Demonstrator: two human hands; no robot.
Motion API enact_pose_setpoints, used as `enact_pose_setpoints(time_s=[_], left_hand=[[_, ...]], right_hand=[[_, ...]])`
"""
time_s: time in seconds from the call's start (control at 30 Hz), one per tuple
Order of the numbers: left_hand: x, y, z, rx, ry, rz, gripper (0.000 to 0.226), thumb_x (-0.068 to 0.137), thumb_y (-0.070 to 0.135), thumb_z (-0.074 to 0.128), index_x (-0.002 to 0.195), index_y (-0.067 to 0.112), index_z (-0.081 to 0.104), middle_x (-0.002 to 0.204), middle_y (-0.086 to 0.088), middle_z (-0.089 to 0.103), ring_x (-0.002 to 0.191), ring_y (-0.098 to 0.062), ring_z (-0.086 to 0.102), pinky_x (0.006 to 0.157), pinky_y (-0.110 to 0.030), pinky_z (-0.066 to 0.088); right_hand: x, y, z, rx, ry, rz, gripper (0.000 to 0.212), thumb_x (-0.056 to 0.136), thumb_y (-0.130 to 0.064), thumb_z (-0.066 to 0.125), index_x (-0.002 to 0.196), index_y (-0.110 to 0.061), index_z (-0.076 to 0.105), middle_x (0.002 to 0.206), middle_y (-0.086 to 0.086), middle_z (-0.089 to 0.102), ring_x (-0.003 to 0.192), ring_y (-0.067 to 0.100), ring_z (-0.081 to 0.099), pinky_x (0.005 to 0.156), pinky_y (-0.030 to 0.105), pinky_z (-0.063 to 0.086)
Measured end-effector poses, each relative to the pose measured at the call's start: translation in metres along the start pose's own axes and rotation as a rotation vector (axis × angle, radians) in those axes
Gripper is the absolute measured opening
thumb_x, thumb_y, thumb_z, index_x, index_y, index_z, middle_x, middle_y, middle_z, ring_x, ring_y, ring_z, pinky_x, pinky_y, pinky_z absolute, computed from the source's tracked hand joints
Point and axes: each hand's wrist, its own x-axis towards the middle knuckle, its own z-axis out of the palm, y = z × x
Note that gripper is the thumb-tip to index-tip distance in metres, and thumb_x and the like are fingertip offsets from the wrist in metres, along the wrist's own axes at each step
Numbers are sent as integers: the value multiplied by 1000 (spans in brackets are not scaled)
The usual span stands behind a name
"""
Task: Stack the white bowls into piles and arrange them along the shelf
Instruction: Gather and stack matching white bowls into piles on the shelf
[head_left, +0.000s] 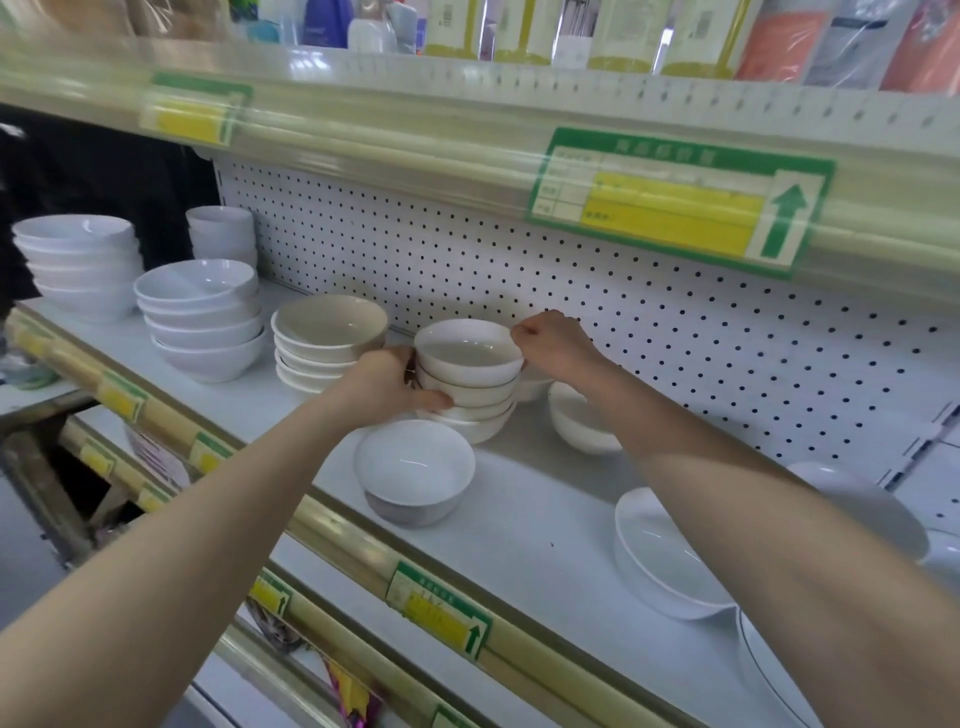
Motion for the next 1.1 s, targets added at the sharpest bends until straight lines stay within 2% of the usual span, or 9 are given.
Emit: enact_pose_setpoints(time_s=[0.13, 0.27, 0.33, 0.47, 0.53, 0.6, 0.77, 0.93, 1.1], left_hand=[[-3, -4, -1, 4, -4, 46, 35, 79, 36, 79, 86, 18, 50, 68, 9, 48, 61, -3, 44, 53, -19, 32], [-9, -13, -2, 13, 4, 86, 30, 82, 35, 76, 91, 13, 57, 71, 7, 52, 66, -13, 47, 57, -24, 35], [-13, -18, -3, 10, 16, 98, 29, 83, 33, 74, 93, 9, 60, 78, 1, 58, 72, -18, 50, 64, -28, 39], [-30, -24, -5, -39, 31, 117, 28, 88, 26, 70, 109, 8, 65, 101, -5, 66, 93, -20, 60, 89, -36, 49], [-40, -28, -7, -66, 35, 129, 17, 90, 19, 67, 102, 8, 65, 103, -7, 65, 94, -21, 59, 95, -40, 47], [-49, -35, -7, -63, 39, 141, 6, 93, 15, 62, 97, 10, 63, 102, -7, 66, 97, -23, 62, 93, -37, 46], [-66, -53, -4, 9, 49, 100, 32, 100, 9, 47, 128, 9, 63, 123, -9, 66, 112, -28, 59, 90, -28, 39], [-87, -66, 3, 16, -6, 108, 30, 96, 7, 50, 119, 15, 67, 114, -5, 69, 108, -26, 61, 83, -30, 43], [-94, -68, 15, 48, -41, 73, 33, 92, 12, 56, 124, 16, 63, 120, -7, 68, 113, -31, 59, 89, -37, 48]], right_hand=[[-3, -3, 4, -68, 23, 10, 38, 96, -19, 37, 59, -15, 38, 68, 7, 54, 66, 24, 45, 56, 30, 32], [-15, -1, 8, -107, 81, 9, 32, 94, -23, 34, 73, -18, 57, 87, 6, 68, 87, 26, 64, 75, 35, 50], [-24, -1, 7, -114, 124, 10, 27, 89, -18, 36, 68, -23, 52, 86, 4, 69, 89, 27, 66, 78, 36, 50], [-44, 0, 5, -156, 210, 36, 29, 93, -18, 37, 99, -22, 65, 95, 3, 71, 95, 27, 62, 89, 38, 49], [-56, 3, 5, -157, 249, 35, 28, 94, -21, 38, 103, -22, 65, 94, 3, 72, 96, 28, 61, 90, 39, 49], [-69, 4, 8, -181, 259, 23, 28, 94, -22, 39, 99, -19, 67, 94, 5, 72, 95, 29, 62, 89, 40, 50], [-100, -10, 23, -300, 123, 51, 29, 94, -28, 40, 76, -17, 60, 85, 6, 67, 87, 30, 61, 79, 37, 50], [-121, -19, 49, -190, -19, 72, 39, 93, -35, 46, 73, -8, 66, 72, -1, 74, 76, 19, 68, 80, 35, 54], [-129, -31, 67, -97, -76, 145, 38, 91, -27, 46, 54, -20, 50, 69, -1, 75, 74, 19, 64, 74, 35, 55]])
